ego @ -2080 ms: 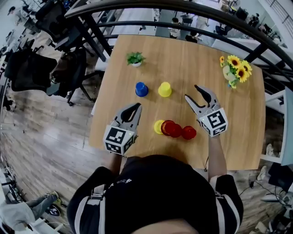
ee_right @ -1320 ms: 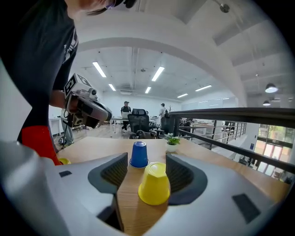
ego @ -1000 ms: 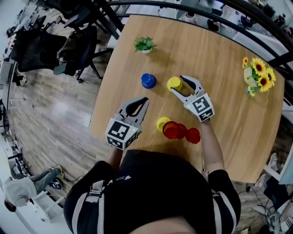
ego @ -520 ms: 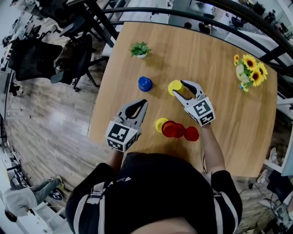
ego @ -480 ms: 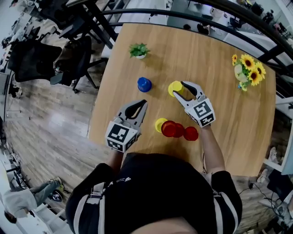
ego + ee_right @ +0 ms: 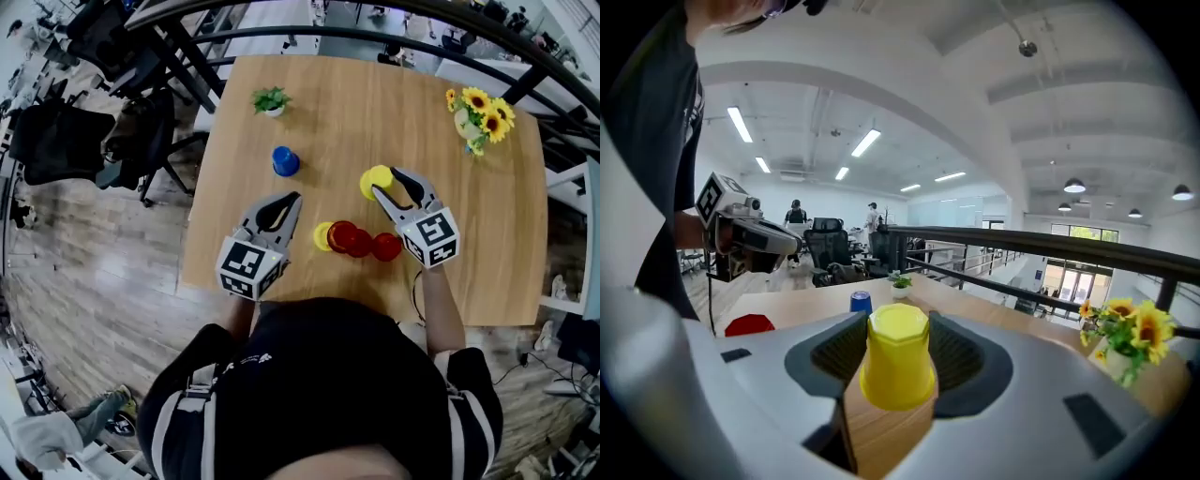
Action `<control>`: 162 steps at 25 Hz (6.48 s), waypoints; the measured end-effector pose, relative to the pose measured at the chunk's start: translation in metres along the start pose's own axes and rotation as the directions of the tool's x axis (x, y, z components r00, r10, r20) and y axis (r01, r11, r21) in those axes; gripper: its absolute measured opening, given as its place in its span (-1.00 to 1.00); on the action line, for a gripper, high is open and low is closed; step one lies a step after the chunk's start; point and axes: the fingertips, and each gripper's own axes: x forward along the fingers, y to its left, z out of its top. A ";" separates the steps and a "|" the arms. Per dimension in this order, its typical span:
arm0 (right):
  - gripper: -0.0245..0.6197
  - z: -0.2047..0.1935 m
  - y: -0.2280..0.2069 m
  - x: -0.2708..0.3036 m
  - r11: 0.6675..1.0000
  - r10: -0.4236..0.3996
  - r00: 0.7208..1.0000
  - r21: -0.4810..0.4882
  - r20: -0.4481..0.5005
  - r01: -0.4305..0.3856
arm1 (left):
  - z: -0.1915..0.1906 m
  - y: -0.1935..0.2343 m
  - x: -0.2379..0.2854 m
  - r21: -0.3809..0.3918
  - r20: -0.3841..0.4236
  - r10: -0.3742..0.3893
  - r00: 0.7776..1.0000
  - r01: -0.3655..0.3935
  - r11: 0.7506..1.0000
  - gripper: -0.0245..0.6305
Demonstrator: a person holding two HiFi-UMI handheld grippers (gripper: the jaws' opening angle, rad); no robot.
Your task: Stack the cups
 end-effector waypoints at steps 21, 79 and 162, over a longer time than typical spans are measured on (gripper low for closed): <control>-0.29 -0.014 0.076 -0.092 0.997 -0.058 0.998 0.054 -0.026 0.059 | 0.002 -0.042 -0.015 0.052 0.012 -0.116 0.993 0.115 0.992 -0.87; -0.92 0.079 0.184 -0.087 0.949 -0.284 0.877 0.247 0.388 0.198 | -0.012 0.000 -0.070 0.063 0.027 -0.181 0.983 0.180 0.982 -0.87; -0.22 0.064 0.090 -0.104 0.731 -0.640 0.766 0.260 -0.060 0.631 | -0.021 0.037 -0.048 -0.029 0.063 -0.352 0.934 0.354 0.935 -0.87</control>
